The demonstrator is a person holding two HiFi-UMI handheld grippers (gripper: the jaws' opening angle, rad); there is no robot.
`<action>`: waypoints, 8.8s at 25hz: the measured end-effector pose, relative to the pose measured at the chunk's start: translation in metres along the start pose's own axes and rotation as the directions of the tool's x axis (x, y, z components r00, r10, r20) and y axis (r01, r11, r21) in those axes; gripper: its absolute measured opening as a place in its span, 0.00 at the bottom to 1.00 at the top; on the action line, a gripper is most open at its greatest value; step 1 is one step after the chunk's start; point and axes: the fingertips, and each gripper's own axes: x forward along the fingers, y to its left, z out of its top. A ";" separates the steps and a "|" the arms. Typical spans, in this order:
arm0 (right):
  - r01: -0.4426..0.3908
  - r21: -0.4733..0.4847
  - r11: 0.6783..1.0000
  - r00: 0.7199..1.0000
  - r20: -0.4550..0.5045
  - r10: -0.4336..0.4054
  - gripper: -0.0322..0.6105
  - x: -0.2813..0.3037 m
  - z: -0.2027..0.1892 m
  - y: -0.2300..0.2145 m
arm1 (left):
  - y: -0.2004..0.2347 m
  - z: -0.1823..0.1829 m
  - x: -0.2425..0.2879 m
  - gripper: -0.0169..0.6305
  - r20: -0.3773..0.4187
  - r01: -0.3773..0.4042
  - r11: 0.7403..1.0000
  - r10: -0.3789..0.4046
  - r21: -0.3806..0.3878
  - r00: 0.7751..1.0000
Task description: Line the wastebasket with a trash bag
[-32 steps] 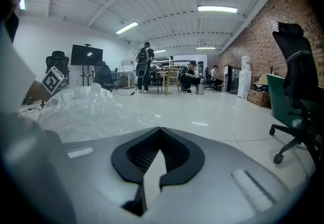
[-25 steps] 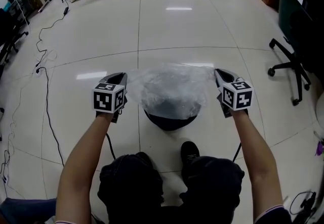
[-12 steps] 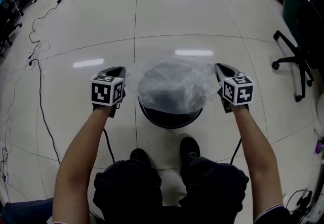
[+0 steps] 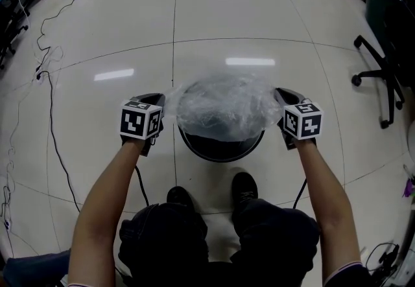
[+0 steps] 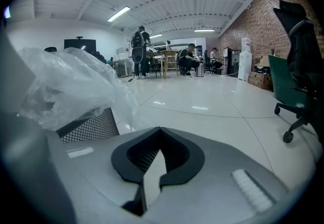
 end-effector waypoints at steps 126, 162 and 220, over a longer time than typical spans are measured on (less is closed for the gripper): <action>-0.564 -0.265 0.782 0.824 -0.115 0.555 0.22 -0.156 0.016 0.176 | -0.178 -0.066 -0.104 0.05 -0.190 0.419 0.872 -0.380 0.253 0.905; -0.537 -0.200 0.819 0.831 -0.291 0.474 0.14 -0.108 -0.068 0.152 | -0.174 -0.103 -0.072 0.05 -0.250 0.393 0.898 -0.341 0.200 0.906; -0.348 -0.125 0.929 0.931 -0.165 0.326 0.42 -0.130 -0.006 0.083 | -0.114 0.008 -0.104 0.34 -0.052 0.197 0.940 -0.190 0.280 0.980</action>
